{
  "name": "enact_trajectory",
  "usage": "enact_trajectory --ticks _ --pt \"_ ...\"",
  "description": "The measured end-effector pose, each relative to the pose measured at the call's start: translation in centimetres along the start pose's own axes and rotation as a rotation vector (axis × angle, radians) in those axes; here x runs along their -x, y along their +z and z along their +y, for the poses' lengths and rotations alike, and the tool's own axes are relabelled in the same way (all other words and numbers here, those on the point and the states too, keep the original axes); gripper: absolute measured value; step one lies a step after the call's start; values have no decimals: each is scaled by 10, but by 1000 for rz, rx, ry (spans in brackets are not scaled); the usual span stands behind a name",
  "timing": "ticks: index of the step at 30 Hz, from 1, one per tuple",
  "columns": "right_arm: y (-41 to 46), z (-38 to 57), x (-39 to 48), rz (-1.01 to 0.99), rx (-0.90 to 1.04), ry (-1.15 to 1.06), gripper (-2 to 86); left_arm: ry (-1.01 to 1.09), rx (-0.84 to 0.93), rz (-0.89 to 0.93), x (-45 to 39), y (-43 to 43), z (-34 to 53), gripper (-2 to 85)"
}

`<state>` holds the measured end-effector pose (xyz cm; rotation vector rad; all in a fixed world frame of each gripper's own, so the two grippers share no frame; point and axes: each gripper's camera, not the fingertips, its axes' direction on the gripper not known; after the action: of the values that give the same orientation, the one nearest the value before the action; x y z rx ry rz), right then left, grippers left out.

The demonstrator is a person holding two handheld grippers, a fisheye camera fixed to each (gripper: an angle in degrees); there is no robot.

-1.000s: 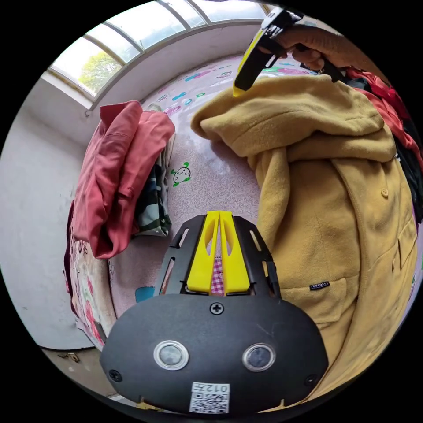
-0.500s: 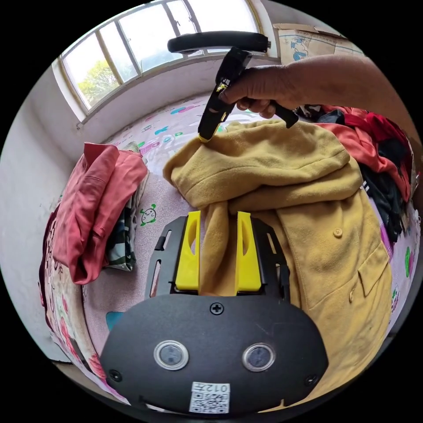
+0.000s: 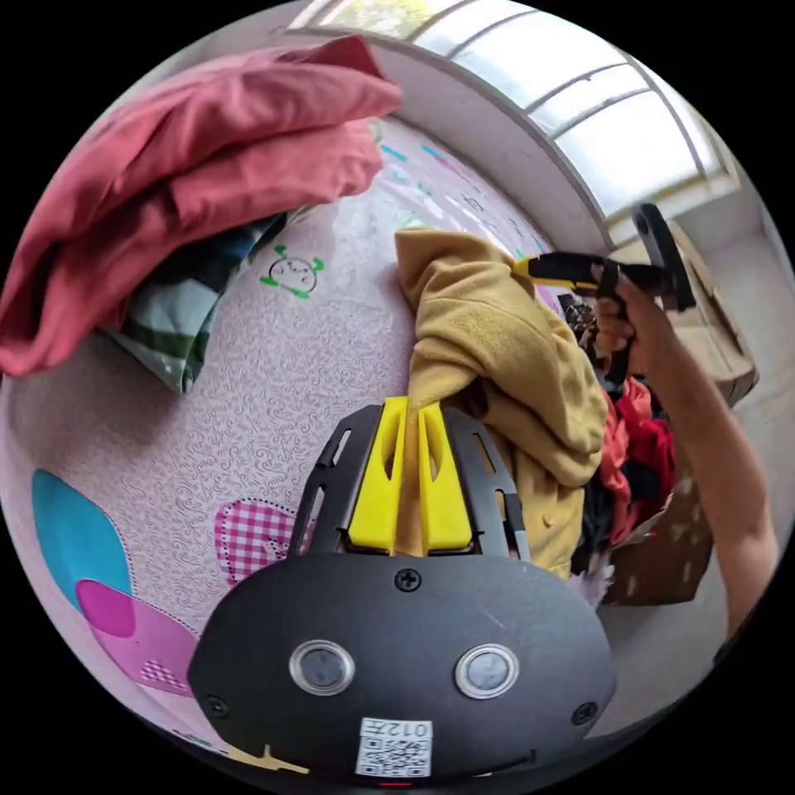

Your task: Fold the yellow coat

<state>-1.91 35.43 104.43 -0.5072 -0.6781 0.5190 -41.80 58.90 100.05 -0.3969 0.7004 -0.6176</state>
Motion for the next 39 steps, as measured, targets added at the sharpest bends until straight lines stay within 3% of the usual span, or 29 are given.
enact_trajectory --ticks 2,6,10,14,18,22,26,28,30,31,35,39 --pt "-5 9 -3 26 -36 -20 31 55 -11 -24 -2 -2 1 6" --pt "-90 52 -39 21 -222 -43 57 329 -75 -300 -46 -12 15 17" --pt "-165 132 -79 107 -256 -74 54 323 -114 -278 -46 -16 26 20" --pt "-192 256 -153 193 -190 83 43 326 -106 -279 -51 -11 34 17" --pt "-187 340 -217 47 -208 287 48 410 -83 -401 -78 2 39 12" --pt "-186 353 -234 -50 -268 298 51 450 -71 -466 -95 14 47 9" --pt "-195 341 -239 -71 -174 254 24 463 -53 -492 -109 24 53 9" --pt "-237 347 -245 -166 -239 322 19 477 -38 -506 -117 28 55 10" --pt "-291 378 -269 -439 -418 476 16 500 -21 -512 -127 33 58 12" --pt "-298 387 -274 -472 -442 505 15 508 -17 -513 -129 34 59 13" --pt "-254 423 -303 -406 -239 680 13 529 -31 -470 -144 23 69 17" --pt "-233 434 -302 -423 -248 657 14 593 -196 -545 -184 -19 89 14"
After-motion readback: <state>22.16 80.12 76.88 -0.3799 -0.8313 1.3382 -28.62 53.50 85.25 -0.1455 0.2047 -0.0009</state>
